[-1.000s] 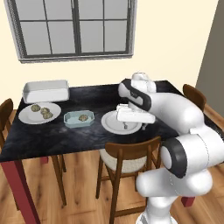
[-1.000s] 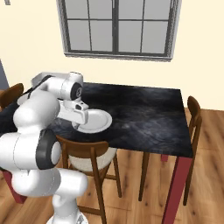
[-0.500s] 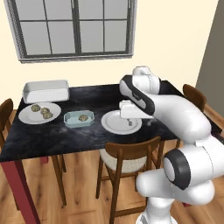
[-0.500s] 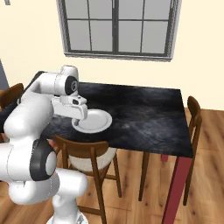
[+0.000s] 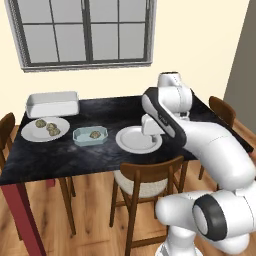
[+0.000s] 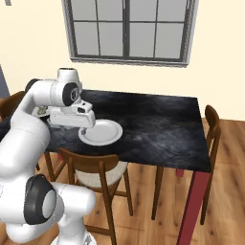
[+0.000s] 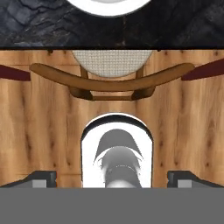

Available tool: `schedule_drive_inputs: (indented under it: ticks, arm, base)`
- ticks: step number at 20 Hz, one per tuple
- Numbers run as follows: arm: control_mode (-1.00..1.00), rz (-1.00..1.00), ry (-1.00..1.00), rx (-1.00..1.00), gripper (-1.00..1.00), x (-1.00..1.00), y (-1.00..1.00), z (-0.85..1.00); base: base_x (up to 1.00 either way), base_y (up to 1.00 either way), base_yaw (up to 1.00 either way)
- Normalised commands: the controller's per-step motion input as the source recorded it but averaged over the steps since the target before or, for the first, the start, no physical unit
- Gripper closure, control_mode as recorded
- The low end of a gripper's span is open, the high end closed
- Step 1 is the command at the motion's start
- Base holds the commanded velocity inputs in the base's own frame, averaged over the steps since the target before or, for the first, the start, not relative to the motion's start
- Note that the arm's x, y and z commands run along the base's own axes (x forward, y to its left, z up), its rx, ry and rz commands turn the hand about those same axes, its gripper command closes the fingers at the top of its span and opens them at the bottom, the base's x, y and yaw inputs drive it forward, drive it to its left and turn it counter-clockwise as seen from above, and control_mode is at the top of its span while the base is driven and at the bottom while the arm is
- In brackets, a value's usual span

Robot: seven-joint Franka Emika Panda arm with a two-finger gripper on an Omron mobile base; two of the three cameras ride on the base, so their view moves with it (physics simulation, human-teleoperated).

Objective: Place two dumplings into each of the tupperware containers and then place the containers in the fridge.

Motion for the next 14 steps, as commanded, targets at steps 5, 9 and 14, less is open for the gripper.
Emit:
schedule_drive_inputs:
  ticks: [5,9,14]
  arm:
    - [-1.0,0.28,0.0,0.0,-1.0,0.0,-0.01,0.01]
    - [-1.0,0.0,-0.02,0.05,-1.0,0.0,0.0,0.0]
    - [-1.0,-0.13,-0.05,0.11,-1.0,-0.01,0.0,0.0]
  base:
    - [0.0,0.0,0.0]
    - [0.0,0.0,0.0]
    - [0.0,0.0,0.0]
